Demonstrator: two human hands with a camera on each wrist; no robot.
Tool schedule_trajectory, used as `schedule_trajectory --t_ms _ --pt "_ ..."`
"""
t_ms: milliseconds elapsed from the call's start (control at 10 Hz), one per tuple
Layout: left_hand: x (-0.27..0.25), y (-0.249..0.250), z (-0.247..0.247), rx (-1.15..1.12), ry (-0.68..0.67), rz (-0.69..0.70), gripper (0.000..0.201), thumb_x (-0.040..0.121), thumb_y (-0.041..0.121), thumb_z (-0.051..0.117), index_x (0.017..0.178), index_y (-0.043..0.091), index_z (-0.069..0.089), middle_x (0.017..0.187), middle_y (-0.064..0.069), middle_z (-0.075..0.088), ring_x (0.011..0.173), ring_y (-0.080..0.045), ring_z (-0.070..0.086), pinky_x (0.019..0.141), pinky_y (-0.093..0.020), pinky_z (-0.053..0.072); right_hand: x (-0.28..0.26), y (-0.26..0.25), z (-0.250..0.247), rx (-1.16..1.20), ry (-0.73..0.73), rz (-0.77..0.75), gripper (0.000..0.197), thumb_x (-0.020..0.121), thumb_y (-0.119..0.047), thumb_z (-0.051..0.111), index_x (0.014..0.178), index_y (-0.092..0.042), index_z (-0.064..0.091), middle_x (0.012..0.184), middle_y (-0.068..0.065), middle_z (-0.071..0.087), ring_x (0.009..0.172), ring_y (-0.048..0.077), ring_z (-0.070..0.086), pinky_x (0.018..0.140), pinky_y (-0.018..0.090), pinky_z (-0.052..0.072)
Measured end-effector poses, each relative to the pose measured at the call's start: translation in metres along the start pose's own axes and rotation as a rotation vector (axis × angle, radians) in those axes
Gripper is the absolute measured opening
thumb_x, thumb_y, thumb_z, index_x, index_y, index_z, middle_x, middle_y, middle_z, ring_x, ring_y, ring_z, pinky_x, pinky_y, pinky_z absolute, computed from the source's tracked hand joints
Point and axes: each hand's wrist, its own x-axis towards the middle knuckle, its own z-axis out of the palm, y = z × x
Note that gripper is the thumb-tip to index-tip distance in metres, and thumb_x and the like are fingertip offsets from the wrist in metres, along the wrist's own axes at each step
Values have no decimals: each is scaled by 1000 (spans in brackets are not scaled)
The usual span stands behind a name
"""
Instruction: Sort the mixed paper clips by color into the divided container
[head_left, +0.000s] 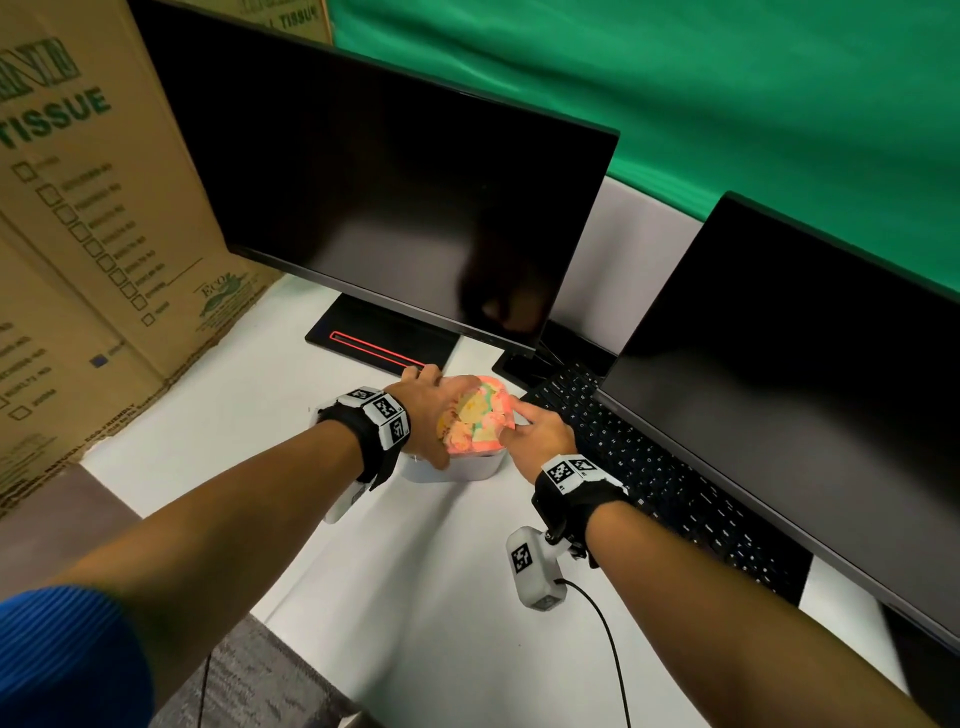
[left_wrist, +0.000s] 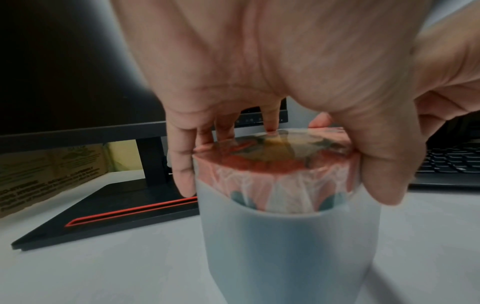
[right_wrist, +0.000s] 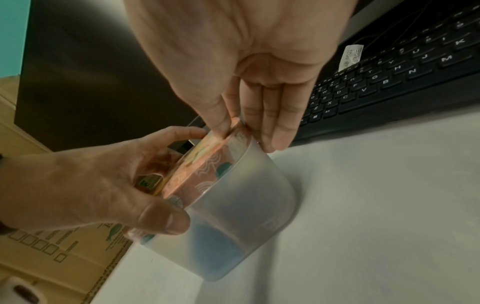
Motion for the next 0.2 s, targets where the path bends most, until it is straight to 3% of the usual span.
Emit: schedule_trajectory --t_ms 200 --pt "5 -1 2 1 9 3 122 50 56 81 141 48 1 129 -9 34 120 -33 34 97 -50 45 2 12 10 -1 43 -13 44 87 -27 61 129 -41 56 102 4 74 95 24 66 87 35 55"
